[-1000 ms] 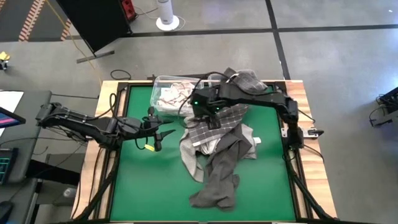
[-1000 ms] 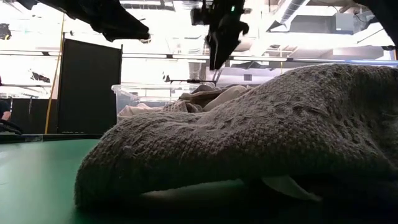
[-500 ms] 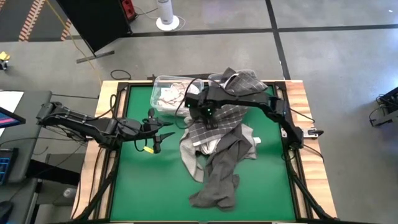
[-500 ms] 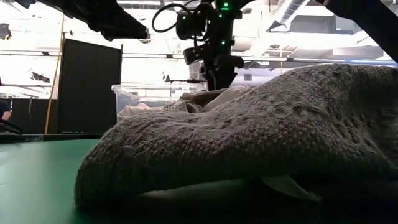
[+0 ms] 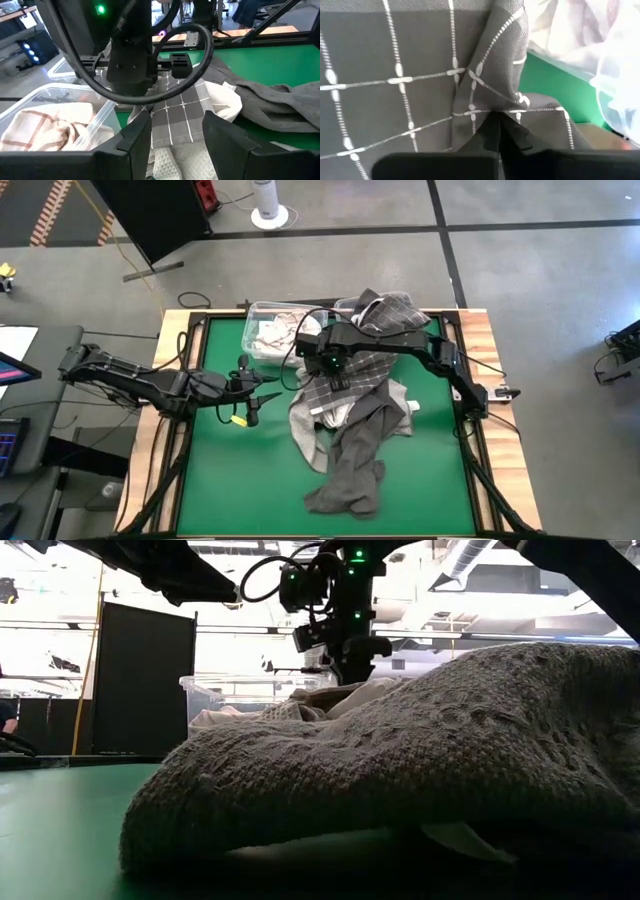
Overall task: Sort towels by color in basket
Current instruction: Put the black striped microfiber towel into the right transparent bin
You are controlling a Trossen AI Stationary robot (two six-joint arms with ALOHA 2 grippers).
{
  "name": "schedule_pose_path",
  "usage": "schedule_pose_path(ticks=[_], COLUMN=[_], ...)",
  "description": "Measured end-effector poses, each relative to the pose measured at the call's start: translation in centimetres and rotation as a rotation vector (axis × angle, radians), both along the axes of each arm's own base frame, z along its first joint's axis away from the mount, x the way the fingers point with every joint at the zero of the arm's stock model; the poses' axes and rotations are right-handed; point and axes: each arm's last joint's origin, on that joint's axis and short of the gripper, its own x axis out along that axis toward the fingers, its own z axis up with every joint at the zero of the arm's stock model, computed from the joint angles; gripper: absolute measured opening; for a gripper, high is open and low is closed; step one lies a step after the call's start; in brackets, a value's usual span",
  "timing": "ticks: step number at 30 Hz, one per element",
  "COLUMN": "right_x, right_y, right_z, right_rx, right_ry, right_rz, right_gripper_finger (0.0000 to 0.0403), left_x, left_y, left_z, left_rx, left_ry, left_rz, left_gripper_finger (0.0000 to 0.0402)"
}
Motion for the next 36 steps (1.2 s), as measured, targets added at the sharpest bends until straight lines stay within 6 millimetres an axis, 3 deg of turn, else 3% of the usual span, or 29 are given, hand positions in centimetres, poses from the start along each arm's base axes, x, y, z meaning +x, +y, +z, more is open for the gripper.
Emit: schedule_pose_path(ticks=[3,7,14,22,36], right_x=[-0.4,-1.7,-1.9,-1.2,-0.6], right_y=[0.5,1.3,3.4,4.4,5.0], right_z=[0.7,3.0,3.8,1.7,-2.2], right_rx=[-0.027,-0.047,-0.048,-0.203,-0.276], right_ry=[0.014,0.000,-0.009,-0.007,-0.112], right_rz=[-0.004,-0.048,-0.031,-0.012,-0.174], right_gripper_finger=[0.0018,0.0025,0.0125,0.0268,0.0281], left_x=[0.0,0.0,0.0,0.0,0.0], left_y=[0.0,0.0,0.0,0.0,0.0], left_z=[0.0,0.0,0.0,0.0,0.0], left_rx=[-0.001,0.001,0.000,-0.007,-0.005], left_ry=[0.000,0.001,-0.004,-0.006,-0.002], left_rz=[0.000,0.000,0.001,0.003,0.003], left_gripper_finger=[0.0169,0.0169,0.0169,0.0169,0.0169])
